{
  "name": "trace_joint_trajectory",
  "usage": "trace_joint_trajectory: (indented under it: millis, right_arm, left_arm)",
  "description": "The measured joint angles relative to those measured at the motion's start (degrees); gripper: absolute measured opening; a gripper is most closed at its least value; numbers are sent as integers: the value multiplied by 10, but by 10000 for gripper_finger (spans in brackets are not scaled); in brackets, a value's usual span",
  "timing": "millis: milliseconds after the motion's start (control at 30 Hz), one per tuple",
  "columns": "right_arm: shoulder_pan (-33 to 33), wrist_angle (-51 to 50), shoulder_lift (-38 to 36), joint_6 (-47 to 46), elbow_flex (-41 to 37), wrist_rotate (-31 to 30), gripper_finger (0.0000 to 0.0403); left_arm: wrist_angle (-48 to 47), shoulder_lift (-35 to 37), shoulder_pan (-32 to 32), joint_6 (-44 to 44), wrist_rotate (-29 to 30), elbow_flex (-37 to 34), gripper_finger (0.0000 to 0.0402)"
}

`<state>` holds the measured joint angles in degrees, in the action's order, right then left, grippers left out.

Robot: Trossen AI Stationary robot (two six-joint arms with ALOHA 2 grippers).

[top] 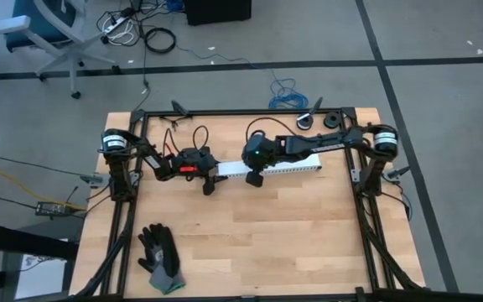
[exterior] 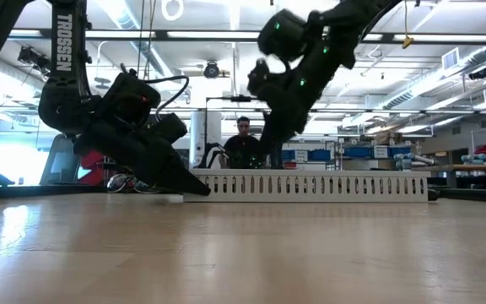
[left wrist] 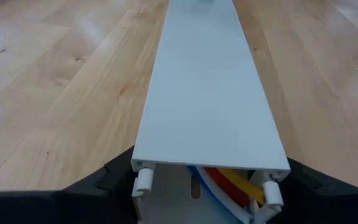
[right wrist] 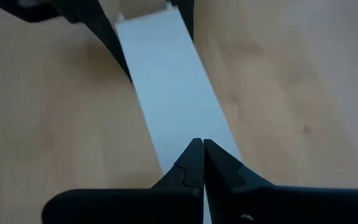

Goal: Ziptie cables
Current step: Close the white cable duct with the cover

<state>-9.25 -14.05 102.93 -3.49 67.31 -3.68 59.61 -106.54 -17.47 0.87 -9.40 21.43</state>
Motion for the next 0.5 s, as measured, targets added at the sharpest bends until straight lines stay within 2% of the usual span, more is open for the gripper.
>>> trace_joint_trajectory:
  millis: [133,200,300,500]
  right_arm:
    - [-7,81,63,-8,3,74,0]
    - [-9,132,89,-8,2,90,0]
    - [-6,166,94,-5,2,80,0]
    - [4,155,42,35,-1,40,0]
  left_arm:
    - [0,0,0,1,1,-1,255]
    - [0,0,0,2,1,-1,255]
    - [0,0,0,1,1,-1,255]
    - [0,0,0,-2,1,0,255]
